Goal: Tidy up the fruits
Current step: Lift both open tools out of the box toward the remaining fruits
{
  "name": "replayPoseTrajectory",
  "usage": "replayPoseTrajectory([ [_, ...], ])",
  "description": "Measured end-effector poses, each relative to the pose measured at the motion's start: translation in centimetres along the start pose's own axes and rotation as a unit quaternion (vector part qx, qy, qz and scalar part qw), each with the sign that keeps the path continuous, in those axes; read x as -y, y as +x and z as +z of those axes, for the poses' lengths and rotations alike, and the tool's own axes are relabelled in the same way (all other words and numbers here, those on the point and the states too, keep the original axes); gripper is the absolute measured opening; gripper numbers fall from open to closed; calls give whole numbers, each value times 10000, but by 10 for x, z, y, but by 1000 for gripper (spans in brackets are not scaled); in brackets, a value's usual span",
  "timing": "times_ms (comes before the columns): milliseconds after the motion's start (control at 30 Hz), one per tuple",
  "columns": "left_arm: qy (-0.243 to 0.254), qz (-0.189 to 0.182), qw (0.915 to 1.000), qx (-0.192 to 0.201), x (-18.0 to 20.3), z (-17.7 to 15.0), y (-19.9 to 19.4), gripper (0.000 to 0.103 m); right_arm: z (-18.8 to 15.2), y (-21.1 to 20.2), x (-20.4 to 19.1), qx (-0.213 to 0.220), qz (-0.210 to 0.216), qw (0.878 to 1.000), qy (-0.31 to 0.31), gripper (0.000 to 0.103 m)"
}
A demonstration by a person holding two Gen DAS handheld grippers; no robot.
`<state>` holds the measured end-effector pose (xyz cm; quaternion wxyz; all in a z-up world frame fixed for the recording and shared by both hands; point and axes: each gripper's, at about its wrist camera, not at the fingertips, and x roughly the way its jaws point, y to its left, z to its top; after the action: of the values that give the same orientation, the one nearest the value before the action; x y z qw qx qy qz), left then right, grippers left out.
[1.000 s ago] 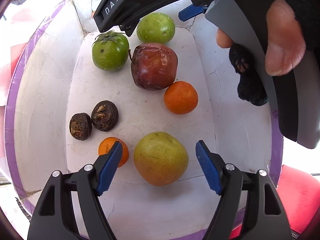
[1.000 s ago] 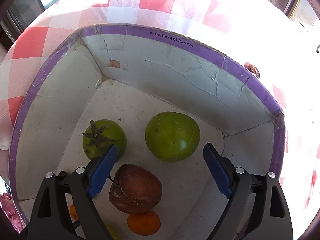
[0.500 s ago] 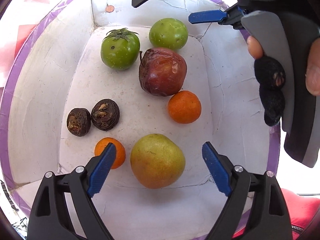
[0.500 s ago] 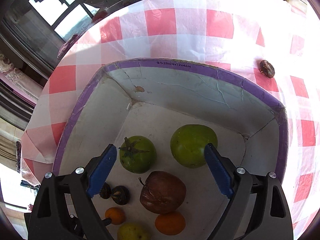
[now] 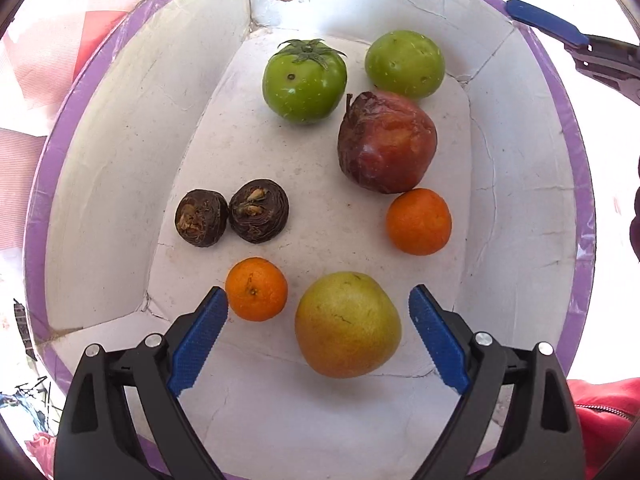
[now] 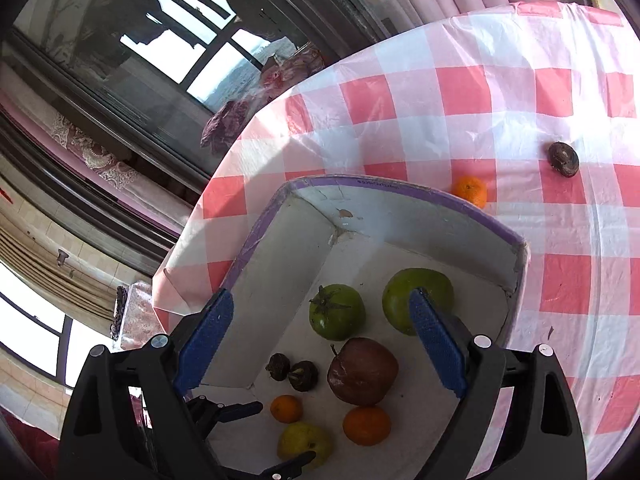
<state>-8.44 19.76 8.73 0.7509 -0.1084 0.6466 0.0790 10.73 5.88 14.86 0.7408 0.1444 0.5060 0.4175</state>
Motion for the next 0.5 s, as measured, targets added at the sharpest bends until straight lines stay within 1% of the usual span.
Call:
replayPoseTrajectory([
  [100,-327,134,9992,188,6,16,-10,92,20,-30,46,488,81,9978,435,87],
  [133,-430,170,9984,329,10,23,-15,92,25,-41,65,638,26,9960,633,87],
  [167,-536,205,9970,527,14,30,-23,92,31,-42,86,758,-106,9937,816,87],
  [267,-827,113,9904,1100,27,58,-43,92,40,-38,142,744,-647,9880,1191,87],
  [333,-1026,65,9840,1458,41,82,-50,92,41,-36,170,717,-829,9854,1300,87],
  [433,-1126,-105,9749,1916,64,120,-62,92,38,-32,196,630,-1112,9852,1142,87],
  [500,-1067,-197,9709,2134,87,149,-63,94,34,-34,203,676,-1337,9842,943,87],
])
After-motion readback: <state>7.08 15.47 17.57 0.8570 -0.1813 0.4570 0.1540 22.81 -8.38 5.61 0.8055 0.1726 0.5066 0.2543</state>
